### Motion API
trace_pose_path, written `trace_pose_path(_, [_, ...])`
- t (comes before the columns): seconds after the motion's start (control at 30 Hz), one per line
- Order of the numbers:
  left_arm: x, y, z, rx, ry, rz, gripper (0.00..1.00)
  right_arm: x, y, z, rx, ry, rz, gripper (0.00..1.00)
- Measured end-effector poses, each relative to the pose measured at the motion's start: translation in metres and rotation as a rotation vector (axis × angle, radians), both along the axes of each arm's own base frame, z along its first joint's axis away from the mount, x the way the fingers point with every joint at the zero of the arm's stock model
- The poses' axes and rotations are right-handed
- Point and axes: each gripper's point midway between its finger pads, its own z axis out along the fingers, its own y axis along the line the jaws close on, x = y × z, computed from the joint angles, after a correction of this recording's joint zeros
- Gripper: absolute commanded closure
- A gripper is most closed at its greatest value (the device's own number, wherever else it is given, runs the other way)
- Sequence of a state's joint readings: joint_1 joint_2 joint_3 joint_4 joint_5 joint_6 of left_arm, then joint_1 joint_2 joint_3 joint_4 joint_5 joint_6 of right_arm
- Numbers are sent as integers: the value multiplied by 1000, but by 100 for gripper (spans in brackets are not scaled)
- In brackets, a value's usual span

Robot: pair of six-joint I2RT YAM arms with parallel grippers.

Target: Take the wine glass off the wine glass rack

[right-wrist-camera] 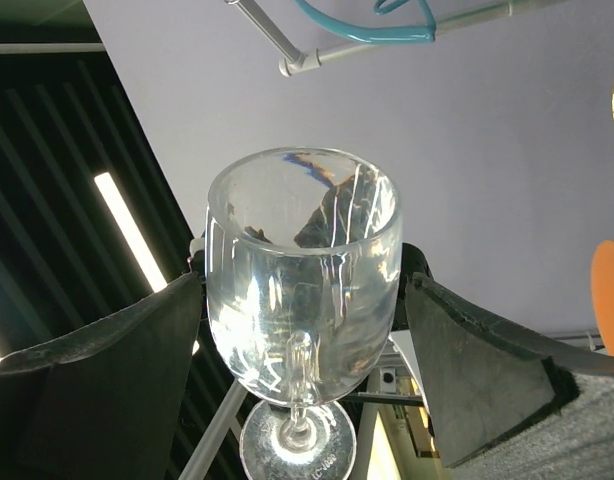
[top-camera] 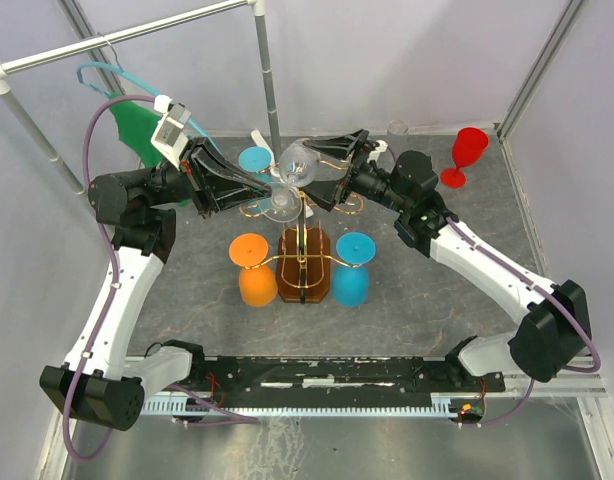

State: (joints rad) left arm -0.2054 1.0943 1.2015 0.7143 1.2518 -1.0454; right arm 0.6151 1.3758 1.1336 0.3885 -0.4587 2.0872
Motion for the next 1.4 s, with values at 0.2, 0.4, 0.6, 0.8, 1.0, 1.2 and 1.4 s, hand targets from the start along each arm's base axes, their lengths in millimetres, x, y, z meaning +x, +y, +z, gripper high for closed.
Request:
trace_pose_path(0.2, [-1, -1, 0, 0, 0, -5, 97, -1, 8, 6, 11, -10, 15, 13])
trace_pose_path(0.4, [-3, -1, 0, 0, -3, -7, 97, 1, 11, 5, 14, -11, 8, 24])
trace_pose_path(0.6, [-4, 0, 2, -2, -10, -5, 63, 1, 11, 6, 18, -16, 5, 26])
trace_pose_path(0.8, [-13, 2, 8, -14, -70, 20, 13, 6, 10, 7, 22, -12, -23, 28])
trace_pose_path(1.0, [-25, 5, 20, -18, -114, 33, 3, 15, 1, 7, 18, -11, -43, 29])
trace_pose_path(1.2, [-38, 10, 35, -14, -162, 71, 1, 58, -51, 9, -67, -69, -156, 30])
trace_pose_path(1.4, [-61, 16, 46, -3, -238, 104, 0, 116, -175, -5, -365, -149, -473, 28])
